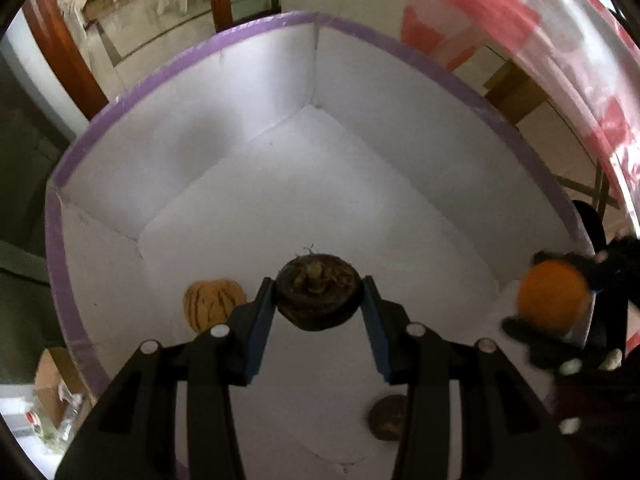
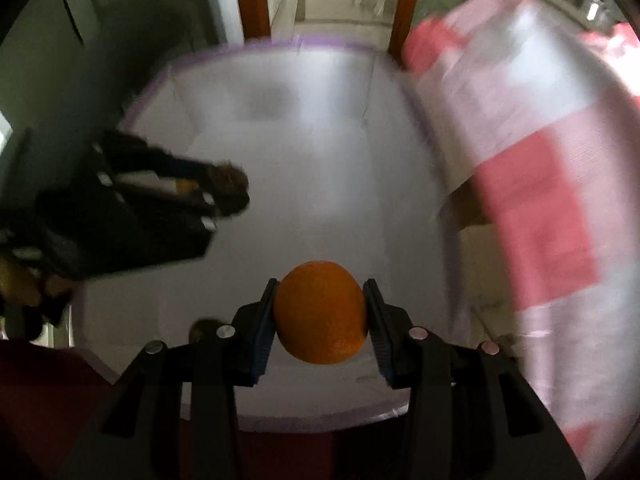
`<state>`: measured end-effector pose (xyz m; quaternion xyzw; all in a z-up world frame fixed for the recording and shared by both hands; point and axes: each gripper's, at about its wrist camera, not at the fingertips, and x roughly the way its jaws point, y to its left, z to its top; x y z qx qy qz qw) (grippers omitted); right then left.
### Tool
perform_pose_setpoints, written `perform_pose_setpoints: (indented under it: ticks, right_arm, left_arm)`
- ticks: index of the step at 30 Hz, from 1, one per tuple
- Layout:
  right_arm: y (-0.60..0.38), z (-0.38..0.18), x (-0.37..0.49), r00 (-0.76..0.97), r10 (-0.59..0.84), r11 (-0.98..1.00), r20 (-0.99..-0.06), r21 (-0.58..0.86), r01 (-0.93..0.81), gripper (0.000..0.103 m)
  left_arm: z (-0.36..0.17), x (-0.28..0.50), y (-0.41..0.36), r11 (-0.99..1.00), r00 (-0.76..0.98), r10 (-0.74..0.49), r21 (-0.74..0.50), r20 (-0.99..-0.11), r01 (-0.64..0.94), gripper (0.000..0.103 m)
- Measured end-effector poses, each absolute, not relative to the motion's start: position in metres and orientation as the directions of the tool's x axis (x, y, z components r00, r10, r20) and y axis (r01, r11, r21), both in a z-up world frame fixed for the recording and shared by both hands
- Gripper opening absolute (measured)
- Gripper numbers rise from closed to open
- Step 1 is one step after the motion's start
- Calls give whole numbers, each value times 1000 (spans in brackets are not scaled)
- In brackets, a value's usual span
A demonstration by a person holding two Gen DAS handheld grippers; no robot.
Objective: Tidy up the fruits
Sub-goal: 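Carry the orange and brown fruit in both tools over the white box, then open both tools to release the fruits into the box, then return to table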
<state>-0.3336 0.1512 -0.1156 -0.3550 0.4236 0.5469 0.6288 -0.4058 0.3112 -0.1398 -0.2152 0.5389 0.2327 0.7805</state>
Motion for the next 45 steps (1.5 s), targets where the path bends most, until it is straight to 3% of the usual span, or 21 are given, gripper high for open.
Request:
perform_pose_setpoints:
  ticks: [3,18,20,22,23,24,29,35,39,45]
  right_arm:
    - [157,-135,-339,29,350,117,-936,13,-993,42]
    - [171,-151,-343,-7,316,40,-949,21,-999,43]
    - [172,-152,-341,-7,314,41,-949,21,-999,45]
    - [173,-150,-340,-11,323,39,-946,25,-999,57]
    - [172,-149,-341,-14,330,37,-944,28,-999,67]
    - [172,-147,-342,-19,343,30,-939,31,-999,70]
    - [168,-144,-339,-16,358,28,-934,28,-999,73]
    - [162,-123,-339,2,443,13,-897,5,-1000,87]
    - [157,-109,-345,29,478,-16,-878,-42,-999,87]
    - [142,-67,-354,49,565,-49,-824,-92,-995,87]
  left_arm:
    - [-140,-402,312,812,291,158,-43,-944,-582,44]
    - [-153,-395,315,770,235,124,-56,-964,-636,45]
    - [-155,-395,318,760,235,115,-67,-965,-647,49]
    - [-155,-397,322,744,251,97,-97,-963,-661,70]
    - [-153,-399,324,736,263,93,-112,-960,-668,73]
    - [-152,-401,326,723,275,91,-127,-957,-679,78]
    - [-154,-404,333,682,289,64,-170,-955,-712,79]
    - [-151,-403,331,684,310,60,-187,-949,-705,85]
    - [-146,-410,334,671,339,72,-206,-938,-712,91]
    - [-111,-414,341,635,434,122,-265,-893,-725,91]
